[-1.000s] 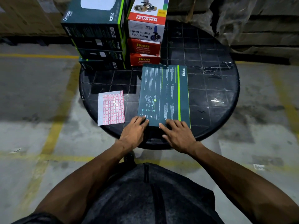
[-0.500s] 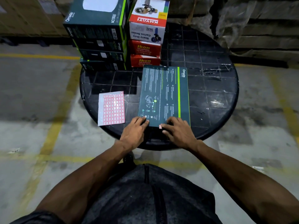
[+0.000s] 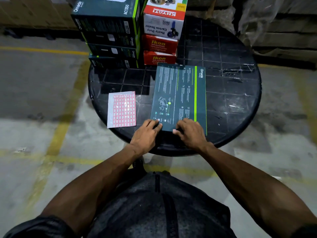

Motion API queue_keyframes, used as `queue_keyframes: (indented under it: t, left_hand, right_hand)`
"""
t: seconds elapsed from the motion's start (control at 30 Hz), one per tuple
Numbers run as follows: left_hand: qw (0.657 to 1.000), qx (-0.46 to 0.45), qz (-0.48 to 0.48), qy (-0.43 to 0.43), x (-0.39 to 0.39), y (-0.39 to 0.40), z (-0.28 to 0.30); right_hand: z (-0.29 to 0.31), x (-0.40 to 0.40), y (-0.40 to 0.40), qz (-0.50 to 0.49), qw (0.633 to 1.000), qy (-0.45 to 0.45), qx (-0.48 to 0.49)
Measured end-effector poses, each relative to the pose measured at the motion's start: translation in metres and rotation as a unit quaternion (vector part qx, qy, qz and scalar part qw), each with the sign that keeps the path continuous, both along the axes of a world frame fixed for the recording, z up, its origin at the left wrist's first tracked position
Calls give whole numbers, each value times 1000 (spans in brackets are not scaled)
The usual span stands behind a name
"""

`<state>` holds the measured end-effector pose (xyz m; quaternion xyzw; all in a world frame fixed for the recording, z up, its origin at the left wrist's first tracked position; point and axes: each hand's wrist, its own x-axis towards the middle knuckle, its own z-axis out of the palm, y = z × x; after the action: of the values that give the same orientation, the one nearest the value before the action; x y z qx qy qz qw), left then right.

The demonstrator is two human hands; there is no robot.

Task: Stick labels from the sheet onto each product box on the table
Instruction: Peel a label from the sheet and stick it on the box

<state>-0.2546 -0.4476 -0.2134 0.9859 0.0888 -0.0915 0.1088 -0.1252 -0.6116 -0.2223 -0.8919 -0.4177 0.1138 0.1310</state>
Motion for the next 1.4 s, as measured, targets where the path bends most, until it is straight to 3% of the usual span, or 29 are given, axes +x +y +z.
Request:
queue_keyframes:
  t: [0.2,0.43,0.8,1.07,1.4]
  left_hand:
    - [1000,4,0,3,0,0,-2]
    - [1000,6,0,4,-1,-2,-1]
    - [1000,23,-8,-3,-2,-3,-6]
    - [999,28,20,-24,24,-25,-15]
    - [997,67,20,-37,39,-31,-17]
  right_hand:
    - [-5,0,-1,107,987,-114,-20]
    - [-4,11,-4,150,985,-87,12]
    - [-5,4,-5,92,994,-62,17]
    - [-11,3,-51,83,984,-156,-3]
    - [-17,-4,-52,65,984,-167,-11]
